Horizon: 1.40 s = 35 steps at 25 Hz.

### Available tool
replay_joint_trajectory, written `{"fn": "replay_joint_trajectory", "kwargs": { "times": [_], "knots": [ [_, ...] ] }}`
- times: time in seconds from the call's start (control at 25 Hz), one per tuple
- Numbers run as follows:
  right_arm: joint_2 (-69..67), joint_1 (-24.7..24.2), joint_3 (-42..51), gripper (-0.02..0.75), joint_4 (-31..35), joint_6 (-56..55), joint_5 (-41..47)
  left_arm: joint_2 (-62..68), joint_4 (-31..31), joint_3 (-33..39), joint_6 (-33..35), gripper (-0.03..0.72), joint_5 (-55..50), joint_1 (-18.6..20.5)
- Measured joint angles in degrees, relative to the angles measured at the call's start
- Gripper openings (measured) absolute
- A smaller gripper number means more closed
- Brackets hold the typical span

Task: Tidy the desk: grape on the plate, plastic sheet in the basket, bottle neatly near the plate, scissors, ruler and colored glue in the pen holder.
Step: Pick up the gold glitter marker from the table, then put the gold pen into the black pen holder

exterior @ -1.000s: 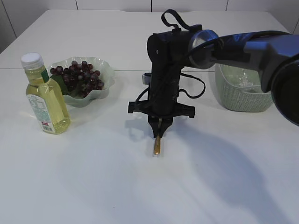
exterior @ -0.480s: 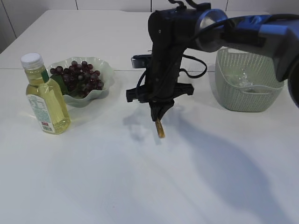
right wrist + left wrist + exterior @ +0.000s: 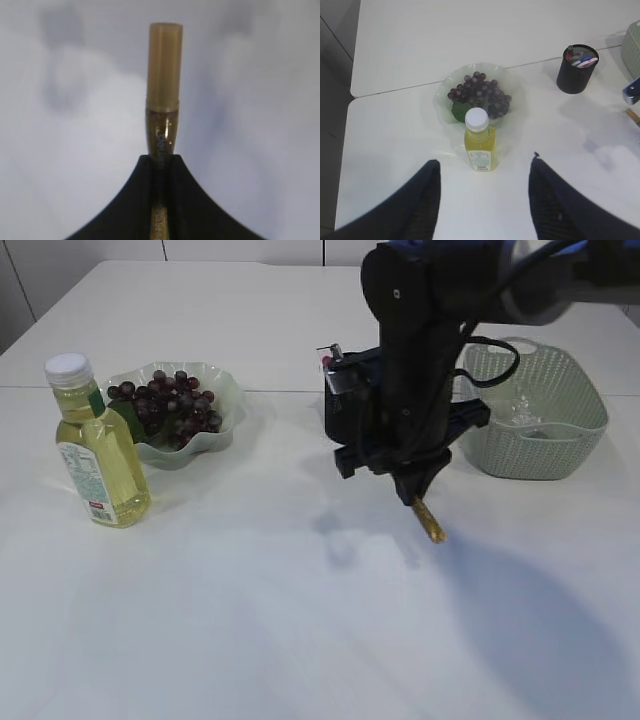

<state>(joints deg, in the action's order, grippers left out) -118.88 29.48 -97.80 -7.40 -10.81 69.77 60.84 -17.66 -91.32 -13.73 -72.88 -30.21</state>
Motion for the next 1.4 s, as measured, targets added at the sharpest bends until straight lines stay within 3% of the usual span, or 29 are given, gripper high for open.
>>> {"fn": "replay_joint_trajectory", "kwargs": {
  "times": [0.16, 0.68, 1.04, 1.4],
  "knots": [
    [7.0, 0.0, 8.9, 0.049, -0.8, 1.4, -2.5, 0.3, 0.0, 0.0, 0.0, 0.415, 0.0, 0.0],
    [30.8, -0.7, 39.6, 0.048, -4.3, 3.8, -44.8, 0.3, 0.0, 0.0, -0.1, 0.416, 0.0, 0.0],
    [31.0, -10.3, 40.4, 0.048, -5.8, 2.5, -69.8, 0.3, 0.1, 0.0, -0.1, 0.415, 1.2, 0.0],
    [15.7, -12.0, 24.3, 0.048, -5.2, 2.4, -79.5, 0.3, -1.9, 0.0, -0.1, 0.415, 1.8, 0.0]
  ]
}}
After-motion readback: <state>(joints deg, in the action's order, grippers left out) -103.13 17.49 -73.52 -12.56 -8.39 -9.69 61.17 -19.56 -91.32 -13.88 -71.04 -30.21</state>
